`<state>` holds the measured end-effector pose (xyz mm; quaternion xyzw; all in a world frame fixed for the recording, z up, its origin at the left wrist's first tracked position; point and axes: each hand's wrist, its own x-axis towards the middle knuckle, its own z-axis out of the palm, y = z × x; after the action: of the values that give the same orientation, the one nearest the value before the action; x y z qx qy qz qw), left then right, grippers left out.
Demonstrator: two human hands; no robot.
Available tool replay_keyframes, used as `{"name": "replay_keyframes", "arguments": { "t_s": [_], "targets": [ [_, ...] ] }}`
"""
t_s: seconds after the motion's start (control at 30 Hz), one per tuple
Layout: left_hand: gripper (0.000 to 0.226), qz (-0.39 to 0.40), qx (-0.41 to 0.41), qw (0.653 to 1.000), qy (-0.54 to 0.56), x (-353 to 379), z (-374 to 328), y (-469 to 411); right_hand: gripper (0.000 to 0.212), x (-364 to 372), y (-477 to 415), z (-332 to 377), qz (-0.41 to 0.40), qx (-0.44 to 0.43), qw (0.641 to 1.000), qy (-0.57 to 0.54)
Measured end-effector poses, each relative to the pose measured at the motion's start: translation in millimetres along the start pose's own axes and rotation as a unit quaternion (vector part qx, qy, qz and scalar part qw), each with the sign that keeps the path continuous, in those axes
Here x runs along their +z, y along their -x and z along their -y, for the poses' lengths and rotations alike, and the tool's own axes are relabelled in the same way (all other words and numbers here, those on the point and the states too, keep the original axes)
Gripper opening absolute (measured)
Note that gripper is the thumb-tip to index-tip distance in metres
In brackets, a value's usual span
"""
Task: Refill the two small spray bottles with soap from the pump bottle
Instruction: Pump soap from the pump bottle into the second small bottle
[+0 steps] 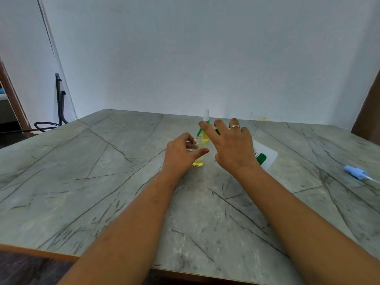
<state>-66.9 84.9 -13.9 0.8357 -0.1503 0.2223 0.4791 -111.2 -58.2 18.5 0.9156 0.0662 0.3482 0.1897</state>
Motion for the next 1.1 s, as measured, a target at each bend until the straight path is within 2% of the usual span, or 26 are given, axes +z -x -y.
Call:
{"name": "replay_keyframes", "arguments": {
  "t_s": [0.17,0.4,0.57,0.7,0.87,1.1],
  "targets": [
    [0.041,-0.006,0.013,1.000,0.011,-2.8,0.5,1.5,0.104,-3.7,-1.2,-5.4,0.022,-0.005,0.999,-0.033],
    [0.041,0.003,0.008,1.000,-0.012,-0.8,-2.7,1.9,0.110,-9.9,-1.6,-18.5,0.069,-0.013,0.988,-0.138],
    [0.040,0.000,0.007,1.000,-0.025,2.1,-0.2,-0.3,0.113,-10.2,-3.9,-23.8,0.099,0.011,0.972,-0.214],
    [0.038,-0.004,0.021,1.000,-0.023,2.3,1.0,-1.2,0.106,-7.2,-3.7,-30.0,0.083,0.024,0.964,-0.253],
    [0.038,-0.015,0.038,0.999,-0.012,-0.4,0.2,-0.7,0.100,-6.0,-2.2,-31.2,0.035,0.070,0.935,-0.346],
    [0.039,-0.016,0.044,0.999,0.005,-1.0,-4.0,0.9,0.088,1.9,-3.9,-31.6,0.003,0.071,0.930,-0.360]
  ]
}}
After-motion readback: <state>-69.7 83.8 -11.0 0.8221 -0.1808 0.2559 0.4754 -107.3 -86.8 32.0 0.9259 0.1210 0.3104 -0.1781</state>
